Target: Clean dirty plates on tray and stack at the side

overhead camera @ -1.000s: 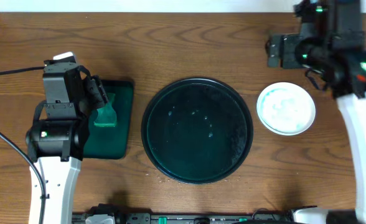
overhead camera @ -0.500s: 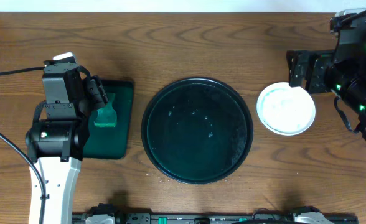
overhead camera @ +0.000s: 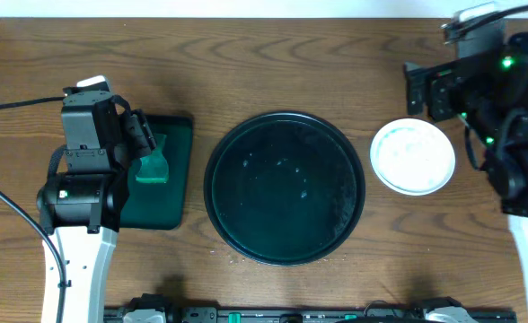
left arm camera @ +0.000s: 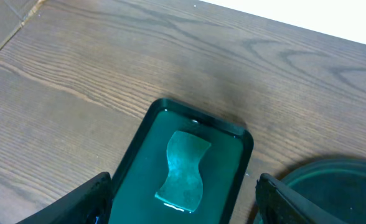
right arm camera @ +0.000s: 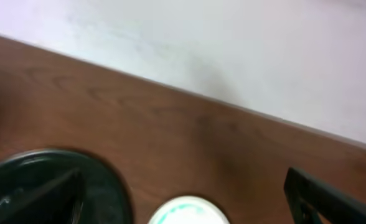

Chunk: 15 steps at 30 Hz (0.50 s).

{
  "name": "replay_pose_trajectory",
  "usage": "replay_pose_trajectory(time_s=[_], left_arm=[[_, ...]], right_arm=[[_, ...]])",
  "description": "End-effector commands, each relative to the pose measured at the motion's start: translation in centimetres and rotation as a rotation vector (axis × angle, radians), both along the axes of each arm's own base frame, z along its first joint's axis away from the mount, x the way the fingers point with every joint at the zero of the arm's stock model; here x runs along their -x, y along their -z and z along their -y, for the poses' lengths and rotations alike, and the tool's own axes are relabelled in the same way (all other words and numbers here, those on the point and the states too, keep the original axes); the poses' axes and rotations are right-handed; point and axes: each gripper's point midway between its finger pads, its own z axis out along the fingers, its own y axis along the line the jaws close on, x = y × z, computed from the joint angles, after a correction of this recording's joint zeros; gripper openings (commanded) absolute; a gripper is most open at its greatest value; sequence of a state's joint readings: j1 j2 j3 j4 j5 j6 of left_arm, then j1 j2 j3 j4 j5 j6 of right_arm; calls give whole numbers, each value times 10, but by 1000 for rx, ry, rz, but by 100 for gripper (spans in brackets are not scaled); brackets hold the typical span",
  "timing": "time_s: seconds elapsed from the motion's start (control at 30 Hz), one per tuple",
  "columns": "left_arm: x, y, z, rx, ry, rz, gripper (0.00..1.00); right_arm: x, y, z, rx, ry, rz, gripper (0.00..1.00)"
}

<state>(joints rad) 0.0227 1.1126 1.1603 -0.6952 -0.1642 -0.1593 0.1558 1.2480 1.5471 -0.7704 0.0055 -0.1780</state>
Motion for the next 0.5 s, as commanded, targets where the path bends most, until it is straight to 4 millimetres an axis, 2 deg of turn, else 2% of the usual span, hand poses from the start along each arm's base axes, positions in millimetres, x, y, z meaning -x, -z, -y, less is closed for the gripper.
replay_pose_trajectory(time_s=[0.0,0.13,0.3,0.47], left_arm=[[0,-2,-2,-13,-5,3,74],[0,-2,-2,-13,-5,3,74],[0,-2,-2,-13,-5,3,74],[0,-2,-2,-13,-5,3,74]], right_arm=[[10,12,6,91,-30,92,99],[22,35,4,115,-100,238,99],[59,82,17,104,-88,368,99],[89,118,20,103,-82,454,99]])
